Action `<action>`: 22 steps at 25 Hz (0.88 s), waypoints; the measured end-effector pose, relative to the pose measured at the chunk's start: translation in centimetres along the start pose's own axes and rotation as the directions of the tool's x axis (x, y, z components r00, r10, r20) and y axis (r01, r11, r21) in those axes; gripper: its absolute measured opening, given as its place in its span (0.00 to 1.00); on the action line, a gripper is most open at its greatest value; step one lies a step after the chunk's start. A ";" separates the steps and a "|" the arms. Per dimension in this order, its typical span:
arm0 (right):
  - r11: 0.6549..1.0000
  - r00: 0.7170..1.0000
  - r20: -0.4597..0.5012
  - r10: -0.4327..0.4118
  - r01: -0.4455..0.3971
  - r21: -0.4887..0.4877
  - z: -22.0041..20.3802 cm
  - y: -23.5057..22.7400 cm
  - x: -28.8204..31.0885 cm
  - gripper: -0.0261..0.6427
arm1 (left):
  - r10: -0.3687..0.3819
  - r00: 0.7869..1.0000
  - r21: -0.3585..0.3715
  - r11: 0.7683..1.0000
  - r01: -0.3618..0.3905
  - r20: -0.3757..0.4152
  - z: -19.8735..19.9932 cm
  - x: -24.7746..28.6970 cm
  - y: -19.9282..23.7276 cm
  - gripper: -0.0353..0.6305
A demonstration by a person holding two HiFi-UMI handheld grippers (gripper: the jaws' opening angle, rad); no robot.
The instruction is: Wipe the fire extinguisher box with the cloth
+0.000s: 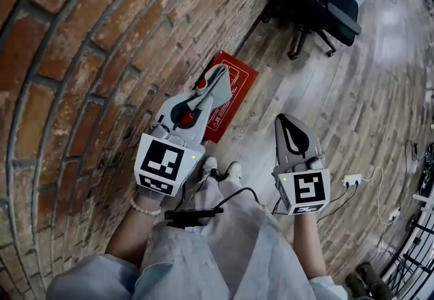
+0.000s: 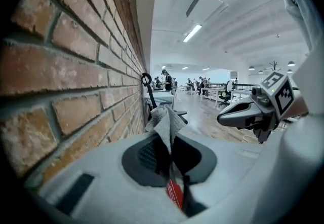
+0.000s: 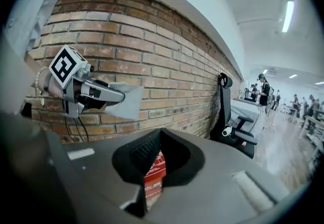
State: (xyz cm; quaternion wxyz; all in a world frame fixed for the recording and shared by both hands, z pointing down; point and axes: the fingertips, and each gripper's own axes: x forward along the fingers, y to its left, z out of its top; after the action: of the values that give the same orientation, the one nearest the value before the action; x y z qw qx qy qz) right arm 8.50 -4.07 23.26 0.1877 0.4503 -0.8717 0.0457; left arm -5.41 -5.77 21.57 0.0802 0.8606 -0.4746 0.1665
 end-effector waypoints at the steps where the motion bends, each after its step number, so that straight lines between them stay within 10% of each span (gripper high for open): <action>1: 1.000 1.000 0.012 -0.001 0.001 -0.003 0.8 0.1 -0.2 0.06 | 0.005 1.000 0.004 1.000 -0.005 0.012 0.7 -0.5 0.1 0.07; 22: 0.996 0.989 0.145 0.035 -0.022 -0.087 8.4 1.9 -3.0 0.06 | -0.038 0.993 0.099 0.995 0.027 0.111 7.3 -4.7 -1.9 0.07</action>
State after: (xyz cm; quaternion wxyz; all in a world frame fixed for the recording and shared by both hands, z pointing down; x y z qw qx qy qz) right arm 6.17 -2.77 14.59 0.1416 0.4314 -0.8907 -0.0221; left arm -4.57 -3.22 13.14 0.0141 0.8790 -0.4557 0.1394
